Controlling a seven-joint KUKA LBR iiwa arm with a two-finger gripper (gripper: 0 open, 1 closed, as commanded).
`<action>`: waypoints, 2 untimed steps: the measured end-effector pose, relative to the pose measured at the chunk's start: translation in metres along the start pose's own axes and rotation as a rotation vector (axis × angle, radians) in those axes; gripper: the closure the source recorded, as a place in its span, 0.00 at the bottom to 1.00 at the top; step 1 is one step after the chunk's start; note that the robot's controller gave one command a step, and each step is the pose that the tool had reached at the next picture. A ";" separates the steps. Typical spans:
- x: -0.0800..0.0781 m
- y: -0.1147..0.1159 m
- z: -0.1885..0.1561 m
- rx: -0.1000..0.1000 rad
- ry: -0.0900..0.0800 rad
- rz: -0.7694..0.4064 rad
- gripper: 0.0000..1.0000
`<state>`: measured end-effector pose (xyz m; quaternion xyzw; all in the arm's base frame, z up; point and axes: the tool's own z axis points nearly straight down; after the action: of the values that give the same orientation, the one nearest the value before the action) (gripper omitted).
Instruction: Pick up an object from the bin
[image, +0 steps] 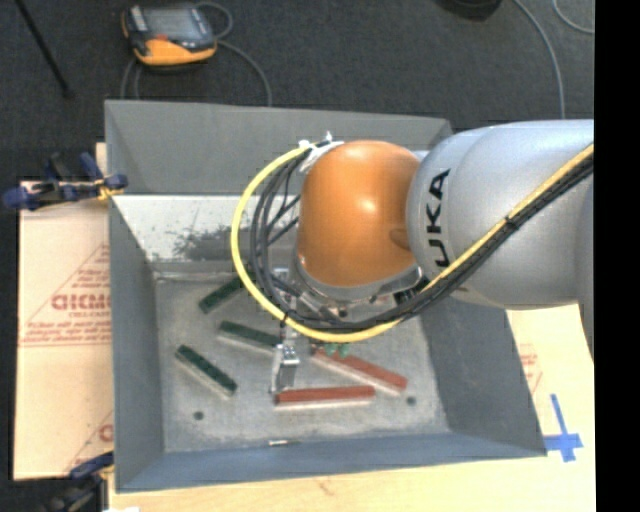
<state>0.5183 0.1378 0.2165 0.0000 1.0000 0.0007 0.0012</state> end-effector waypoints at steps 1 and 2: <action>-0.007 0.039 0.073 -0.002 -0.005 0.084 0.00; -0.010 0.050 0.088 0.003 0.004 0.056 0.00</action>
Offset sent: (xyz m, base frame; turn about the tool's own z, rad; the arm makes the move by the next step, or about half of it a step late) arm 0.0174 0.0600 -0.0565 -0.0044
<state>0.5290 0.1877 0.1282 0.0280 0.9996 -0.0009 -0.0011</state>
